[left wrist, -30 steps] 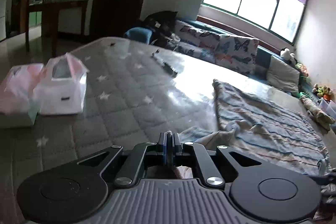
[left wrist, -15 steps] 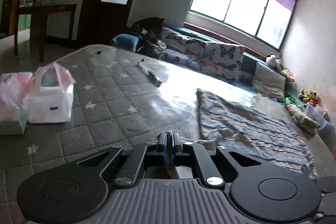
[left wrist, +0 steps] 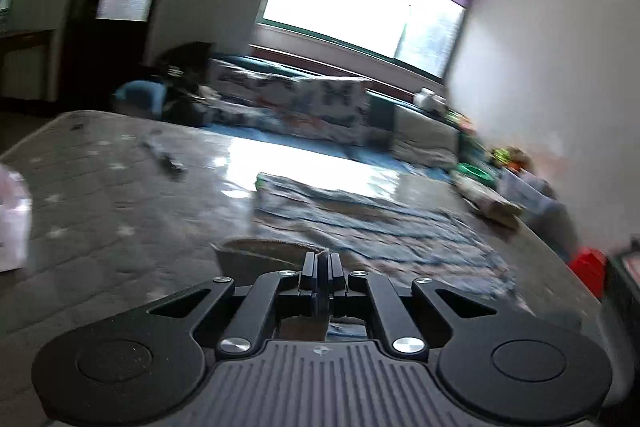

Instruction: Fold towel

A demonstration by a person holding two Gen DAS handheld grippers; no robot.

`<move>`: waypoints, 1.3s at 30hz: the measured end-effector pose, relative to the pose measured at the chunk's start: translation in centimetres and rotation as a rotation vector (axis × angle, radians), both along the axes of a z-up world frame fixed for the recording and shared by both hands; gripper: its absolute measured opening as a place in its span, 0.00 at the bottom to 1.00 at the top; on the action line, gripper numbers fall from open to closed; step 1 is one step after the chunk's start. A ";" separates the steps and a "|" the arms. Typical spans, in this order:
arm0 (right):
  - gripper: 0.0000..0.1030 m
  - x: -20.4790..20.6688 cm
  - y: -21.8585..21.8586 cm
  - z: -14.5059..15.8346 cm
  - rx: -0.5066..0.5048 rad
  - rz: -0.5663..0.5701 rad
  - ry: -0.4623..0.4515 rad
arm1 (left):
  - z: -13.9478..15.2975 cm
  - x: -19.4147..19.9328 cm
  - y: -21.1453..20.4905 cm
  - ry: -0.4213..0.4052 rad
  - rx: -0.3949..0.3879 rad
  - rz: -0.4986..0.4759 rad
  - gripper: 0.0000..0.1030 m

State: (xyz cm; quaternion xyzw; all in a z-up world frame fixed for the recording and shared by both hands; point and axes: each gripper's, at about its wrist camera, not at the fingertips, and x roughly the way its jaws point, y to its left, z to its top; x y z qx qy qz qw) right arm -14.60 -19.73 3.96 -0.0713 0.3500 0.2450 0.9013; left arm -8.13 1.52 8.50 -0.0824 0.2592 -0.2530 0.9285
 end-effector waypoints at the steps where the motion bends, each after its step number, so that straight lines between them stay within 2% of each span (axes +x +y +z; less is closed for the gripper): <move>1: 0.30 0.1 -1.1 0.1 0.003 -0.039 0.001 | -0.3 0.0 -0.7 0.003 0.001 -0.027 0.05; 6: 0.30 0.7 -5.8 0.1 0.050 -0.197 0.020 | -2.3 0.0 -3.9 0.068 0.029 -0.141 0.06; 11: 0.30 0.7 -7.1 -0.2 0.078 -0.241 0.025 | -3.8 -0.7 -5.4 0.122 0.075 -0.229 0.08; 14: 0.30 1.0 -6.6 -0.1 0.092 -0.220 0.026 | -3.3 -1.3 -4.3 0.094 0.073 -0.229 0.13; 17: 0.30 1.6 -5.7 -0.2 0.108 -0.188 0.033 | -3.1 -1.2 -2.5 0.079 0.080 -0.174 0.16; 19: 0.30 1.9 -5.1 -0.4 0.112 -0.168 0.041 | -3.4 -0.9 -1.4 0.093 0.098 -0.135 0.23; 21: 0.30 2.0 -4.4 -0.7 0.116 -0.148 0.053 | -4.0 -0.7 -0.7 0.117 0.124 -0.110 0.23; 27: 0.30 1.3 -3.0 -1.1 0.103 -0.090 0.081 | -5.7 -1.3 -0.1 0.159 0.212 -0.130 0.23; 33: 0.29 1.0 -2.3 -1.8 0.082 -0.067 0.103 | -5.8 -1.8 0.9 0.145 0.240 -0.125 0.23; 39: 0.12 0.5 -1.7 -1.7 0.058 -0.049 0.102 | -5.7 -3.0 0.8 0.100 0.278 -0.181 0.25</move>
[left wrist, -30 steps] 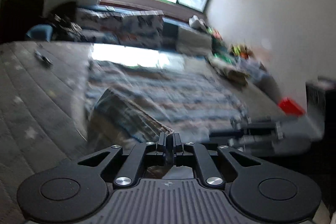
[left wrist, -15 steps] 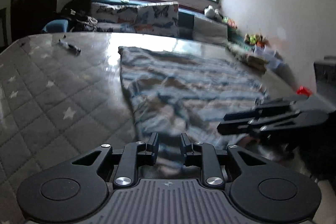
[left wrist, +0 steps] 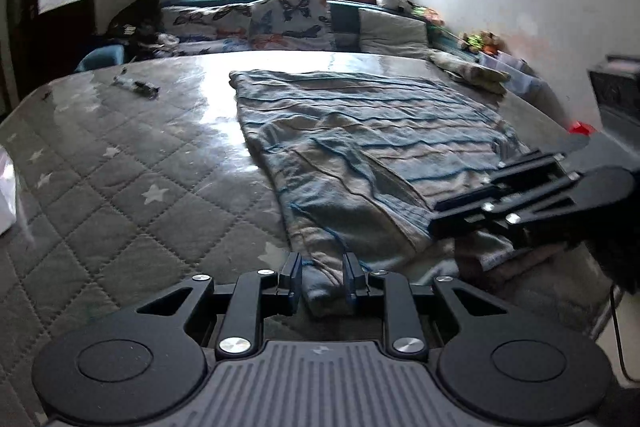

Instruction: Fold towel

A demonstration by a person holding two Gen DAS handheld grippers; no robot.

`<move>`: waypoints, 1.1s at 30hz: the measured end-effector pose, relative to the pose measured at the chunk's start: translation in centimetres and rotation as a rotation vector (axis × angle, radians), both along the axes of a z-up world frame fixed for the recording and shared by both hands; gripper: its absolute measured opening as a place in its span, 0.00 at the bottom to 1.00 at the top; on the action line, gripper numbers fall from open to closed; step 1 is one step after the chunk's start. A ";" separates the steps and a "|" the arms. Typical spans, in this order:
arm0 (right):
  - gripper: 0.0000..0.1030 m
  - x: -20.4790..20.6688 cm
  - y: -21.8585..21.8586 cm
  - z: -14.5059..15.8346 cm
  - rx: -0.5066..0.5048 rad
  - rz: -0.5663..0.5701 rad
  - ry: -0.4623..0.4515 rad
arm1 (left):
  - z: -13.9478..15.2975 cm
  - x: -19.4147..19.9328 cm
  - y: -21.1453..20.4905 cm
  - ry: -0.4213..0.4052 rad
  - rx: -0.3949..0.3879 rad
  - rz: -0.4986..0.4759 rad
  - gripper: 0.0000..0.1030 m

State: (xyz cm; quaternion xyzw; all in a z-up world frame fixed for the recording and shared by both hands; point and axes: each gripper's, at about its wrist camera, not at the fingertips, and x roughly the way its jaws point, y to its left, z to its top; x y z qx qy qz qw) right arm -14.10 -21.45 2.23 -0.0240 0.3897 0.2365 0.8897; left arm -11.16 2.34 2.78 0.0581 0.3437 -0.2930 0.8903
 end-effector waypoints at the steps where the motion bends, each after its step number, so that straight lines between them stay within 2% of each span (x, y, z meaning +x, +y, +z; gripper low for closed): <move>1: 0.11 0.0 0.0 0.1 0.002 -0.004 -0.001 | 0.0 -0.2 -0.2 -0.008 0.009 -0.014 0.26; 4: 0.04 0.0 -0.3 0.3 0.020 -0.017 -0.004 | -0.1 -0.7 -0.6 -0.038 0.041 -0.040 0.27; 9: 0.04 0.1 -0.4 0.7 0.029 -0.021 -0.006 | -0.4 -1.2 -0.9 -0.076 0.083 -0.070 0.29; 13: 0.15 0.1 -0.5 0.4 0.035 -0.014 0.009 | -0.6 -1.4 -0.9 -0.090 0.093 -0.086 0.30; 16: 0.16 0.2 -0.4 -0.1 0.031 -0.016 0.020 | -0.7 -1.4 -0.9 -0.098 0.099 -0.092 0.30; 17: 0.16 0.2 -0.3 -0.2 0.030 -0.015 0.021 | -0.8 -1.4 -1.0 -0.104 0.106 -0.095 0.30; 21: 0.03 -0.1 -0.2 0.3 0.042 -0.010 0.003 | -0.3 -1.2 -0.6 -0.124 0.099 -0.068 0.11; 22: 0.03 -0.3 -0.3 0.7 0.053 -0.009 -0.008 | -0.2 -1.1 -0.4 -0.129 0.096 -0.061 0.09; 26: 0.03 -1.1 -0.2 2.0 0.085 0.018 -0.042 | 0.5 -1.0 0.4 -0.142 0.074 -0.035 0.09; 29: 0.03 -1.5 0.3 1.2 0.064 0.057 -0.006 | -0.1 -0.9 0.6 -0.112 0.094 -0.043 0.09; 31: 0.04 -1.7 0.7 0.5 0.049 0.080 0.024 | -0.5 -0.9 0.8 -0.087 0.106 -0.046 0.13; 33: 0.05 -1.9 0.3 0.2 0.051 0.078 0.043 | -0.3 -0.7 1.3 -0.077 0.089 -0.043 0.13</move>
